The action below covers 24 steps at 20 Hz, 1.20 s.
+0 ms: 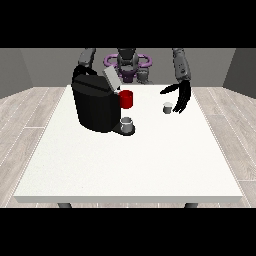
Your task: Insert the coffee pod into the coffee machine and close the lid
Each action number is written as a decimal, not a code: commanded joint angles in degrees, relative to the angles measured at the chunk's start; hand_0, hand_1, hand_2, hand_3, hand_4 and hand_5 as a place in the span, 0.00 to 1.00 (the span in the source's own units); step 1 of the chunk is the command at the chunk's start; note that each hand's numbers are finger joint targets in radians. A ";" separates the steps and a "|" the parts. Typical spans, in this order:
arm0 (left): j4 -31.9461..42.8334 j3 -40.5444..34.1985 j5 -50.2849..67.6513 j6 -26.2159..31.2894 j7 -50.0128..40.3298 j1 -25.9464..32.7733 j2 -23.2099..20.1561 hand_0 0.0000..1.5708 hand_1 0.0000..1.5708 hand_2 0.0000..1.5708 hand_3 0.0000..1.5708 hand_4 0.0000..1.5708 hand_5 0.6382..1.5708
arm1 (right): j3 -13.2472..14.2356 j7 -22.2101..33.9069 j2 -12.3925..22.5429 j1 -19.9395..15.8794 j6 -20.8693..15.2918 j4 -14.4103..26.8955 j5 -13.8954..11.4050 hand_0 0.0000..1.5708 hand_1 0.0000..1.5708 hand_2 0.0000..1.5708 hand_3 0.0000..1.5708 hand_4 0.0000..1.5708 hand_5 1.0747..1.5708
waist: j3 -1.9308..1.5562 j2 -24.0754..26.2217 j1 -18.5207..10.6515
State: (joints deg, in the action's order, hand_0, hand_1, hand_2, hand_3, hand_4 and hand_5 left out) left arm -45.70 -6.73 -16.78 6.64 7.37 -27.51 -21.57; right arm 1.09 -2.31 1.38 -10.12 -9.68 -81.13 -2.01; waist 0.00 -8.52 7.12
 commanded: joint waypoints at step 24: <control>13.87 4.48 -18.10 -16.13 7.95 -6.84 -2.32 0.59 0.59 0.66 0.52 0.18 1.00 | -0.25 -0.08 0.40 -2.04 0.61 0.24 2.86 0.00 0.00 0.00 0.00 0.27 1.00 | 0.01 -3.04 2.15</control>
State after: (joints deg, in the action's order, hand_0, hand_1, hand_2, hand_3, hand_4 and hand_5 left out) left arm -33.36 -3.22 -32.28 -8.45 15.20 -33.39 -22.70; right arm 0.75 -2.23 1.62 -11.90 -9.43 -81.33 0.79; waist -0.02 -10.83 9.09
